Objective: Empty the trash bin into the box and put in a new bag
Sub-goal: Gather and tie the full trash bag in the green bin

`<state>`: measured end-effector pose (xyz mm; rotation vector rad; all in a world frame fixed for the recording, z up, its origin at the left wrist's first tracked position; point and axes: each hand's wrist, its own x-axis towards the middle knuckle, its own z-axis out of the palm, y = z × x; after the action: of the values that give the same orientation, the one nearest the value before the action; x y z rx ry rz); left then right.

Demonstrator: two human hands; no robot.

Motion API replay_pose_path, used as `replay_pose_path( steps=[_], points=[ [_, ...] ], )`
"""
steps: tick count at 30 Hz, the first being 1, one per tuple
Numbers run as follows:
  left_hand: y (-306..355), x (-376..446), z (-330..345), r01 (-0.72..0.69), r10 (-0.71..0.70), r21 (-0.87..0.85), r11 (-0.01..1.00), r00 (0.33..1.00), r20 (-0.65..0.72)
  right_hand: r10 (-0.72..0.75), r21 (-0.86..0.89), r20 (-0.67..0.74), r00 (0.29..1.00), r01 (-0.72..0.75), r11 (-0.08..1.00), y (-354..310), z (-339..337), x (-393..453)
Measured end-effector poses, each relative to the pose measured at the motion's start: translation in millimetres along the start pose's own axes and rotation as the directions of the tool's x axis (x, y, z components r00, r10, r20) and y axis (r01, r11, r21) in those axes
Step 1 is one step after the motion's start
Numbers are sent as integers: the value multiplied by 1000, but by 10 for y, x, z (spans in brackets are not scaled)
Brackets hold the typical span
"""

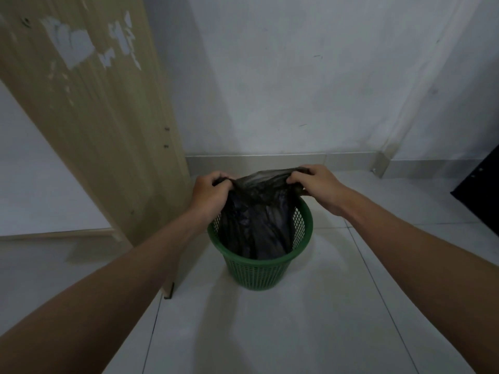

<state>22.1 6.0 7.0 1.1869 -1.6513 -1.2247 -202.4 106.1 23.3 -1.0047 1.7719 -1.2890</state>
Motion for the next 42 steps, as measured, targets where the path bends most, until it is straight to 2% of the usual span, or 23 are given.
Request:
replay_pose_path(
  steps=[2,5,9,11,13,15,16,18,20,22,25,28,32,36,38,40,42],
  points=[
    [29,-7,-9,47,-51,-59,997,997,-51,24,119,-67,997,-16,993,-9,-10,8],
    [64,-14,-39,70,-85,-109,992,986,-146,35,179,-193,981,0,984,14,-21,34],
    [63,-16,-68,22,-51,-170,985,985,-167,53,307,-206,977,13,952,48,-8,41],
    [61,-45,-82,40,-56,-106,994,986,-156,50,328,-222,974,26,944,54,-4,47],
    [75,-120,-114,65,-58,41,997,988,-146,21,330,-235,972,59,942,87,-19,55],
    [50,-181,-174,29,0,204,979,990,-139,7,310,-204,979,58,949,147,-39,54],
    [37,-199,-219,-4,33,266,964,994,-105,13,278,-175,985,37,960,171,-40,36],
    [3,-199,-295,-59,46,331,942,998,46,21,187,-130,991,4,982,209,-32,17],
    [-62,-156,-327,-98,41,340,935,984,171,43,220,-155,987,-8,976,190,-10,11],
    [-104,-107,-317,-112,72,271,956,986,152,108,376,-174,979,-36,926,148,14,31],
    [-67,-101,-260,-89,84,61,994,993,86,216,617,-139,966,-86,782,74,72,65],
    [-37,-85,-173,14,-8,-79,997,997,77,268,733,-131,954,-89,674,27,161,80],
    [-30,-1,-33,169,-168,-324,931,985,30,280,749,-97,955,-115,652,8,246,67],
    [29,-19,91,362,-364,-544,758,925,108,268,815,-53,962,-114,569,42,244,75],
    [28,-10,116,411,-396,-589,695,903,163,245,826,-31,969,-113,553,71,218,75],
    [18,-11,110,421,-395,-590,689,901,181,220,805,-20,975,-115,582,99,197,89],
    [-2,-13,120,406,-380,-556,725,909,168,198,763,-23,980,-111,637,110,204,105]
  ],
)
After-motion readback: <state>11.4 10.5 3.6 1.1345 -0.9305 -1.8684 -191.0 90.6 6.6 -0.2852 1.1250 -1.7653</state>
